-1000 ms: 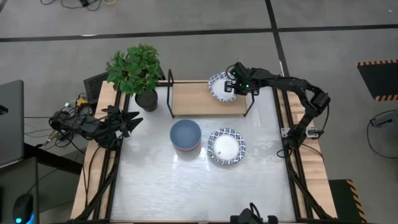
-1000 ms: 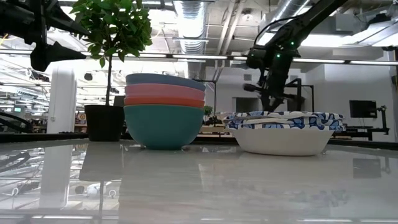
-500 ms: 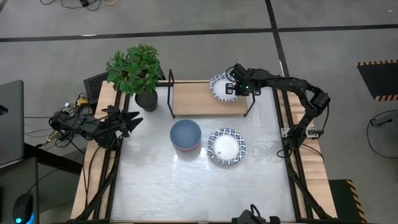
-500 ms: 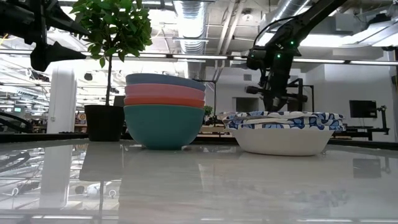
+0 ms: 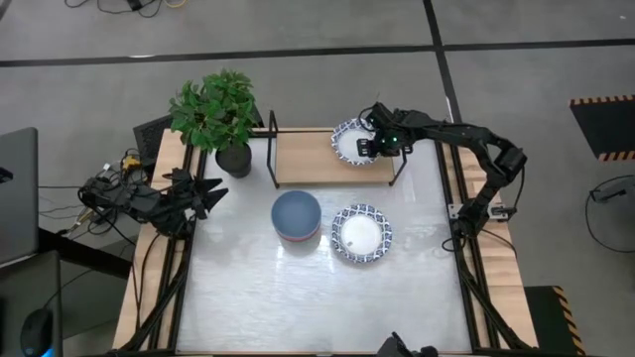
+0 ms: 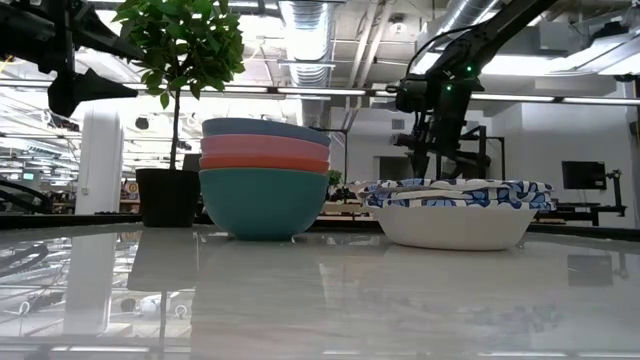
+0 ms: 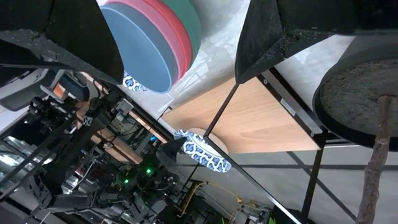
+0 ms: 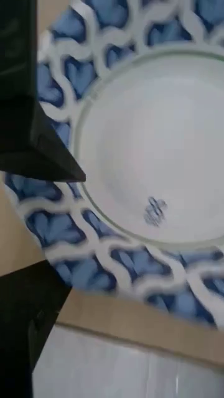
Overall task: Place and stack bowls onto a shelf
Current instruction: Put the blue patterned bowl on the shelf
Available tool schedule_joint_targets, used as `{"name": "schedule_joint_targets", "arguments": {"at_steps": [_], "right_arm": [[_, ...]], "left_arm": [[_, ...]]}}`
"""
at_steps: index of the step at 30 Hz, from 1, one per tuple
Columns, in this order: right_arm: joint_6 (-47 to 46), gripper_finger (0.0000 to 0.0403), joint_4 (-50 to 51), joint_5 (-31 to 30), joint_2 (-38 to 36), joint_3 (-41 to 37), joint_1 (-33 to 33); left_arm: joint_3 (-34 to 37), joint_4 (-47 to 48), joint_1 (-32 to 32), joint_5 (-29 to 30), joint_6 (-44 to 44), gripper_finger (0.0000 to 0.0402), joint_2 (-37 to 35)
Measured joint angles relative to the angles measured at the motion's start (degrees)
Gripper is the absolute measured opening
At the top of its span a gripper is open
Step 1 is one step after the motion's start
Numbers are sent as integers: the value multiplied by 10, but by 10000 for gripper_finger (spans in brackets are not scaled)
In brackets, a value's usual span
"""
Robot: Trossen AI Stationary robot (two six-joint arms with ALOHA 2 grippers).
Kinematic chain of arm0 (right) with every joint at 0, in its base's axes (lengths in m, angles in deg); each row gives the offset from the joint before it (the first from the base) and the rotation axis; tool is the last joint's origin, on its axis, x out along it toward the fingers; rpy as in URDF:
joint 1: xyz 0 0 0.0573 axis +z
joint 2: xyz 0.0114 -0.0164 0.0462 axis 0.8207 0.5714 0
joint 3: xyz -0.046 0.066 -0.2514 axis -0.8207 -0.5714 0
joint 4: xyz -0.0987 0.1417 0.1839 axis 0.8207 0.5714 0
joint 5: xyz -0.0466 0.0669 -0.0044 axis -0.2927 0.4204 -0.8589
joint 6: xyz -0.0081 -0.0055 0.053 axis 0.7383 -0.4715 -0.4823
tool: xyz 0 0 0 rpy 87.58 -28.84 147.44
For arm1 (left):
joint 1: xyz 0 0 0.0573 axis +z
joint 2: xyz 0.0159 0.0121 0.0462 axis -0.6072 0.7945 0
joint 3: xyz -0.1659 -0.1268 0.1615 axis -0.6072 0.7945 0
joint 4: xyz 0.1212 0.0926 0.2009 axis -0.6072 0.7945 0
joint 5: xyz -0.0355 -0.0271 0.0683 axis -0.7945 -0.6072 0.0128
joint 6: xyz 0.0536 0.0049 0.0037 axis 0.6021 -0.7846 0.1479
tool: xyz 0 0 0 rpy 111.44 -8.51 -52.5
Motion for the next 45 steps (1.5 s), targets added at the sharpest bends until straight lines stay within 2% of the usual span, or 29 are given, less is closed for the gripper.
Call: {"name": "schedule_joint_targets", "arguments": {"at_steps": [10, 16, 20, 26, 31, 39, 45], "right_arm": [[36, 240, 7, 131, 0, 0, 11], [51, 240, 64, 151, 0, 0, 11], [51, 240, 55, 152, 0, -1, 10], [71, 240, 43, 246, 0, -1, 11], [34, 240, 23, 225, 0, -1, 9], [-44, 240, -118, 212, 0, 0, -2], [-45, 240, -100, 219, 0, 0, 4]], "left_arm": [[0, -1, 0, 0, 0, 293, 0], [0, -2, 0, 0, 0, 293, 0], [0, -2, 0, 0, 0, 293, 0], [0, -2, 0, 0, 0, 293, 0], [0, -2, 0, 3, 6, 293, 0], [0, -2, 0, 10, 6, 293, 0], [0, -2, 0, 10, 3, 293, 0]]}}
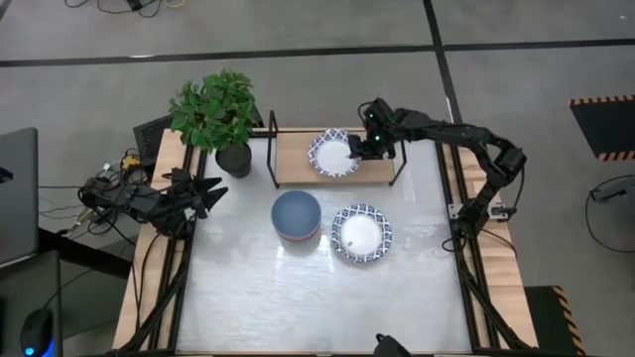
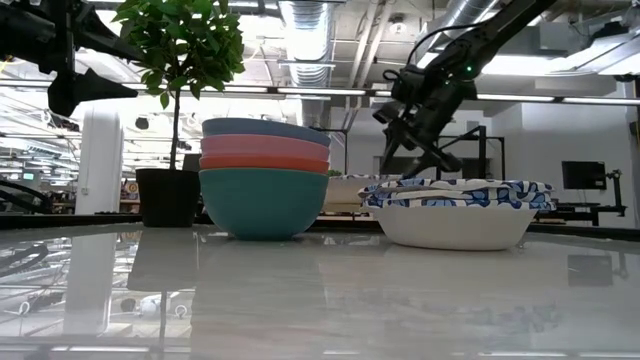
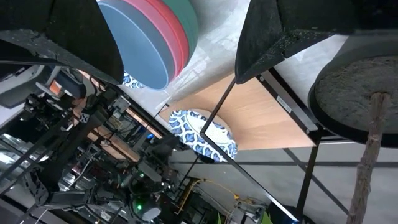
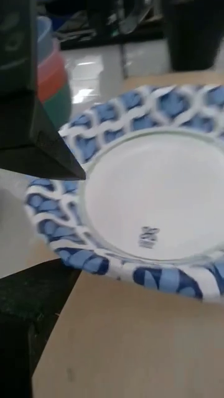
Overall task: Place and stack bowls onto a shelf
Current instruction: Put the blue patterned bowl on the shelf
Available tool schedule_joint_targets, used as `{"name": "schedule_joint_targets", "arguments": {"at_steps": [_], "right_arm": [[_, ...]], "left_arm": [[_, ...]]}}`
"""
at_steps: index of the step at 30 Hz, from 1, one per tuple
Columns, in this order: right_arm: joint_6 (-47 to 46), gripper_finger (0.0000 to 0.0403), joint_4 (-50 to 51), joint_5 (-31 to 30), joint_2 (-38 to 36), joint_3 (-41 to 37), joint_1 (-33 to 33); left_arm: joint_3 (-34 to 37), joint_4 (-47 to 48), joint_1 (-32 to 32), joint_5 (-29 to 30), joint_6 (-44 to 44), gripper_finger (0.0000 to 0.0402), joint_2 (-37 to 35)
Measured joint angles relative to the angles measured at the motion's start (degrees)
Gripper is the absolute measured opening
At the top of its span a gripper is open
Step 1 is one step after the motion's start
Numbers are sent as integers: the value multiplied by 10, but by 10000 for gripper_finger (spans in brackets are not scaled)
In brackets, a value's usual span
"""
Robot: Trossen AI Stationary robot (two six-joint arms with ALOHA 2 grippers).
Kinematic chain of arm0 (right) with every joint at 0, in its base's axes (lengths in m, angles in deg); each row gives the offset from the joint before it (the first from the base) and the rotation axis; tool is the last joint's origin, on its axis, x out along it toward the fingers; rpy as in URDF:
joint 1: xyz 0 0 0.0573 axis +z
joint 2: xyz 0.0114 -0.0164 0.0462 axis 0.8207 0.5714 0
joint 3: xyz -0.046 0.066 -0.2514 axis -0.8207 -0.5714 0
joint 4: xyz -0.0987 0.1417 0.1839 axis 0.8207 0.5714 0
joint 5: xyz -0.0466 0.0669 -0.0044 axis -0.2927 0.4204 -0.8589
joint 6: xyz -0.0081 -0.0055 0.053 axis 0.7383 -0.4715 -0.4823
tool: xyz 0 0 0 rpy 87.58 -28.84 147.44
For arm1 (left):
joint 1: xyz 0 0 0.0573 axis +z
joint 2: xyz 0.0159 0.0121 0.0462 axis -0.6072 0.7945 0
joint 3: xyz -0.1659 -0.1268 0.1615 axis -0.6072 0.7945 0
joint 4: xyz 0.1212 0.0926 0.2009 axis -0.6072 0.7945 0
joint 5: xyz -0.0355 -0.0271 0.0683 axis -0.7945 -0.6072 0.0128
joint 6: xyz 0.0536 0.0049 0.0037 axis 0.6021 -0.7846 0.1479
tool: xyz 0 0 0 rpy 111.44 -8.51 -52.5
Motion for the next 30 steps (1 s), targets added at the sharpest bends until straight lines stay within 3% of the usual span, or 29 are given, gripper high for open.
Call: {"name": "schedule_joint_targets", "arguments": {"at_steps": [8, 17, 22, 27, 30], "right_arm": [[31, 240, 56, 66, 0, 0, 27], [92, 240, 52, 270, -4, 0, 73], [80, 240, -42, 357, -17, 1, 110], [77, 240, -151, 364, -20, 52, 120], [91, 240, -225, 282, -19, 94, 109]], "left_arm": [[0, 0, 0, -3, 3, 293, 0], [0, 0, 0, -16, 3, 293, 0], [0, 0, 0, -16, 3, 293, 0], [0, 0, 0, -13, 3, 293, 0], [0, 0, 0, -8, 3, 293, 0]]}}
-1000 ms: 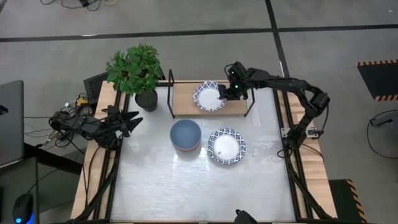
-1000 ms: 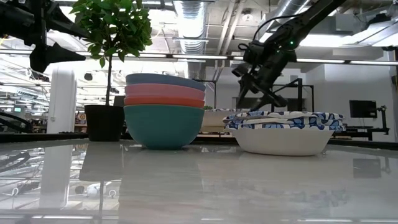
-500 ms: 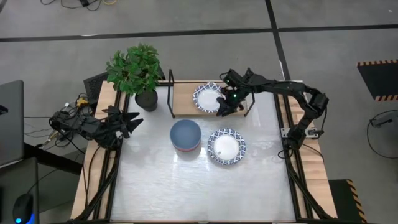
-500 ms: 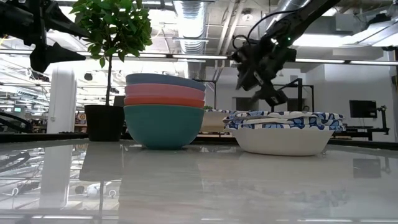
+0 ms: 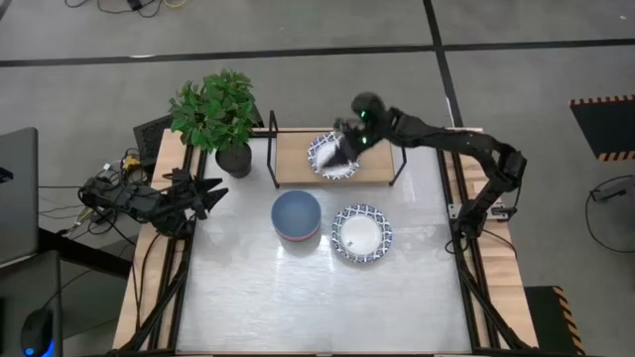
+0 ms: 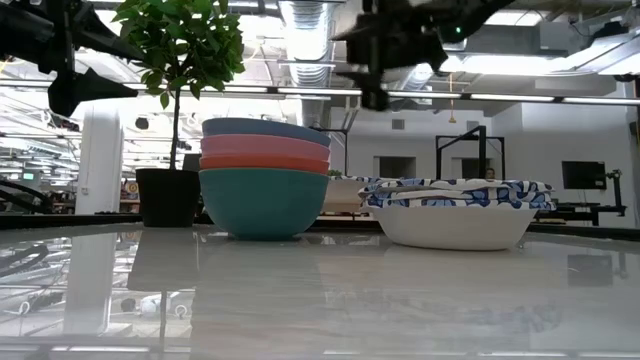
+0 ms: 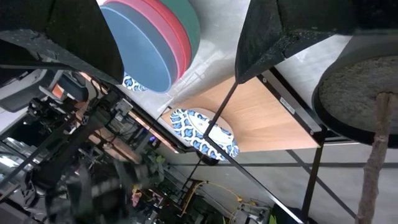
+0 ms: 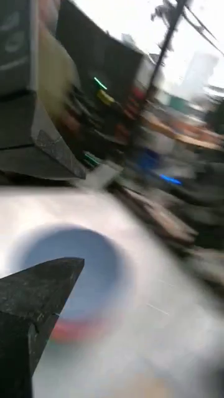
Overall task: Place and stack bowls onto a shelf
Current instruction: Put the blue patterned bowl on the shelf
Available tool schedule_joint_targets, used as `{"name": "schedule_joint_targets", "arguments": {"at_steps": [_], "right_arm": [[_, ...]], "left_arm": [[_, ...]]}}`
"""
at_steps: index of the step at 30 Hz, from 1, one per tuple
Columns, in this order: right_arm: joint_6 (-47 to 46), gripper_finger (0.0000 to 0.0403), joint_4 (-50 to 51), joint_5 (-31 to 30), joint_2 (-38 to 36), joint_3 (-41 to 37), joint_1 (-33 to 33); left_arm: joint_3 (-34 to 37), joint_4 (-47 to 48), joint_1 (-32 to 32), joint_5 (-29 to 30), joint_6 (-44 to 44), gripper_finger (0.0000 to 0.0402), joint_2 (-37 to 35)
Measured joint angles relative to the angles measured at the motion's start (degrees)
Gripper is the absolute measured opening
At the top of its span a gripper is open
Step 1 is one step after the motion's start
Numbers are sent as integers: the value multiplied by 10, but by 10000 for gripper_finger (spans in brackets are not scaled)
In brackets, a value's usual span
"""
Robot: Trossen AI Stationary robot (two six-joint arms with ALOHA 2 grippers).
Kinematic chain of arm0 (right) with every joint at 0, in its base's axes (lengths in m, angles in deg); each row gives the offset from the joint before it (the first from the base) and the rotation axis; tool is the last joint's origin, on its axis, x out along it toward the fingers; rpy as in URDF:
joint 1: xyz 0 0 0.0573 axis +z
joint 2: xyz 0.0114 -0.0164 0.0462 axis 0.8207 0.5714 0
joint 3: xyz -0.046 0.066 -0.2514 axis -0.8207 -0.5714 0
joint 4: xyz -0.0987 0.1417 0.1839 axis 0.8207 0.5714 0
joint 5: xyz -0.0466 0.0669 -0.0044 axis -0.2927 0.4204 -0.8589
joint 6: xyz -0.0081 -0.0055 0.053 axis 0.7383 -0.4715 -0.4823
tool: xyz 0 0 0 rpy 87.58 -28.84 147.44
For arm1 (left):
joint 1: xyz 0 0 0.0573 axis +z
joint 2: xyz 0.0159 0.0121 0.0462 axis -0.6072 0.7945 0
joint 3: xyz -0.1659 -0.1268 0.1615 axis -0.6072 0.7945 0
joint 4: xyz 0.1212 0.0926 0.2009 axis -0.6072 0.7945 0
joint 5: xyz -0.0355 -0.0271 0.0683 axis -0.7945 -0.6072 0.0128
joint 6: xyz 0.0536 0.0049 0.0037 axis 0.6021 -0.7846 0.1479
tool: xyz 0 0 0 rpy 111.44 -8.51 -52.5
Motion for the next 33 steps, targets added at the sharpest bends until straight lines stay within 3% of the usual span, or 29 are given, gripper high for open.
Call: {"name": "schedule_joint_targets", "arguments": {"at_steps": [3, 8, 10, 16, 22, 24, 33], "right_arm": [[91, 240, -16, -125, 1, 49, -11], [330, 240, 64, -375, 1, 136, -17], [393, 240, 93, -427, 1, 160, -24], [409, 240, 165, -440, 4, 187, -75], [417, 240, 191, -441, 79, 215, -98], [439, 240, 223, -441, 114, 264, -99], [533, 240, 571, -441, 317, 548, -125]], "left_arm": [[0, 0, 0, 1, 0, 293, 0], [0, 6, 0, 1, -2, 293, 0], [0, 10, 0, 1, -3, 293, 0], [0, 19, 0, 15, -4, 293, 0], [0, 22, 0, 21, -4, 293, 0], [0, 22, 0, 24, -5, 293, 0], [0, 22, 0, 34, -7, 293, 0]]}}
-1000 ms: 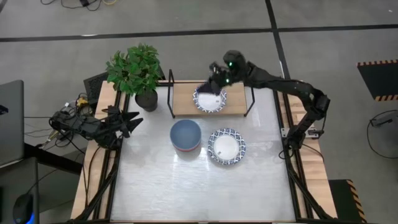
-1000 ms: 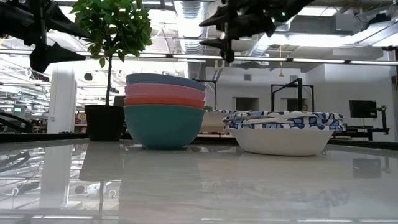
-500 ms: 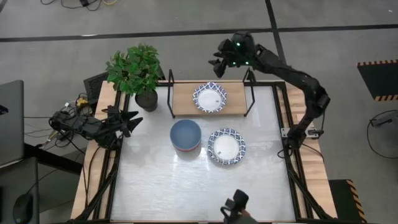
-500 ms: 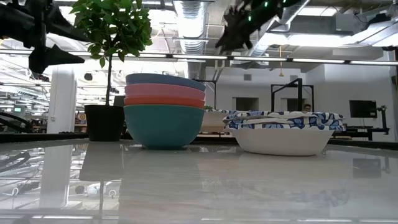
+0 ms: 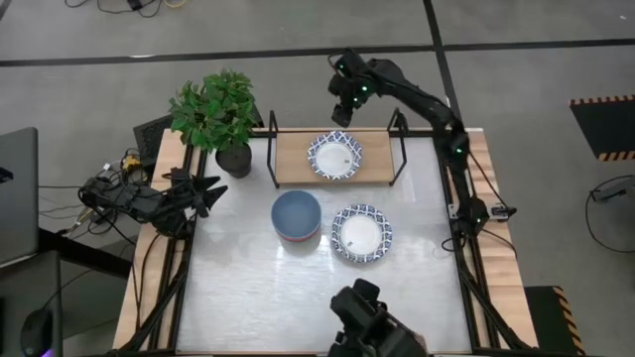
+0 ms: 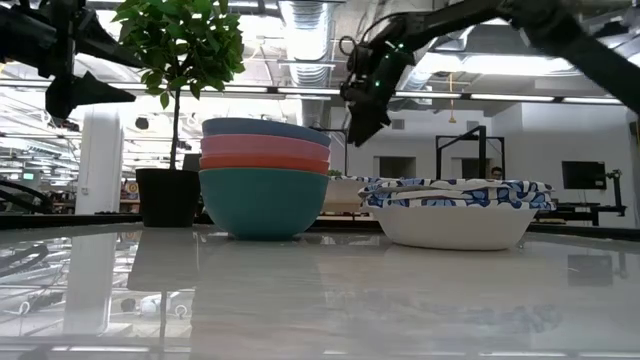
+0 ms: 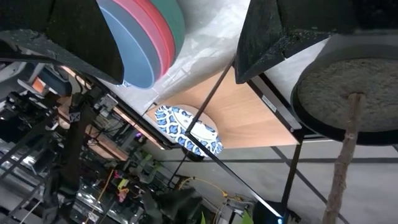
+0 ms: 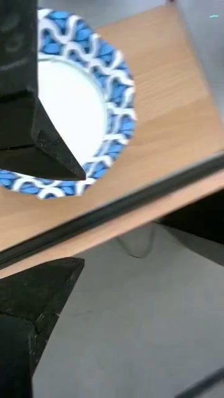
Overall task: Place and stack bowls onto a shelf
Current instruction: Put the blue patterned bowl on the shelf
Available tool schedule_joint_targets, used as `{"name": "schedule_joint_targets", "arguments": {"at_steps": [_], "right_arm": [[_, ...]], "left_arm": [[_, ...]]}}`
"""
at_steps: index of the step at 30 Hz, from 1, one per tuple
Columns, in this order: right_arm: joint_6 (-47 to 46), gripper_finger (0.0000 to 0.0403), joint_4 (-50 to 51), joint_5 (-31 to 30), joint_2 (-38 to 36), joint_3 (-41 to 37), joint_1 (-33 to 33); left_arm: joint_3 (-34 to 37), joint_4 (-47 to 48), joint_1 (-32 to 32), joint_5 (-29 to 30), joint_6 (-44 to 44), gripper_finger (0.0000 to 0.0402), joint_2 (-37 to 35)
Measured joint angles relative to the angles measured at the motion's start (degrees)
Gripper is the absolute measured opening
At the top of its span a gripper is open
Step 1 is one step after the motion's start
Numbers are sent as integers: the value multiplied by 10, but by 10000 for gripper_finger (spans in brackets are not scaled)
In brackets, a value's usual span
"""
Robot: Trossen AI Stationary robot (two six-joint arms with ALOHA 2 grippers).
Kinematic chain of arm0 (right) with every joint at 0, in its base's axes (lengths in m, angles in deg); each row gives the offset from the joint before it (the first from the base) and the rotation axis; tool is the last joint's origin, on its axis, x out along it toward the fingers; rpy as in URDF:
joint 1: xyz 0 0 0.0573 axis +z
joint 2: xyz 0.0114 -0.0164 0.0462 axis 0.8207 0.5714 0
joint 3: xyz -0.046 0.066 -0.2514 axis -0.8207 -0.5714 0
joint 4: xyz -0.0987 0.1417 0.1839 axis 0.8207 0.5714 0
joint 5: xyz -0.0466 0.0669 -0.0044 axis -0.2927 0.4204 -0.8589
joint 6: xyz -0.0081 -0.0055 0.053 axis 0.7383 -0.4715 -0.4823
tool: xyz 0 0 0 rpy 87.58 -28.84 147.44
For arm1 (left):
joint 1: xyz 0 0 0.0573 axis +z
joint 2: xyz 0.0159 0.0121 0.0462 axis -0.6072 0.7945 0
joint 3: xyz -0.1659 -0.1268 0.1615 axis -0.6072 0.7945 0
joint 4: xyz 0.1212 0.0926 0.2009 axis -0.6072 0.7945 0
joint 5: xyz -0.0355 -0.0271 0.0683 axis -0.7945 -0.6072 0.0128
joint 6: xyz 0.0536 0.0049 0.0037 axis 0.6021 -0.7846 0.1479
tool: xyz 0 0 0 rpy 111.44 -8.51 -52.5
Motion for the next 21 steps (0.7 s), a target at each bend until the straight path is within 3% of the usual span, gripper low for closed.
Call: {"name": "schedule_joint_targets", "arguments": {"at_steps": [2, 11, 21], "right_arm": [[11, 240, 39, 0, 29, 28, -3], [12, 240, 56, 0, 95, 14, -20], [8, 240, 86, 2, 103, 13, -15]], "left_arm": [[0, 0, 0, 3, 2, 293, 0], [0, 0, 0, 1, 1, 293, 0], [0, 7, 0, 1, -13, 293, 0]]}}
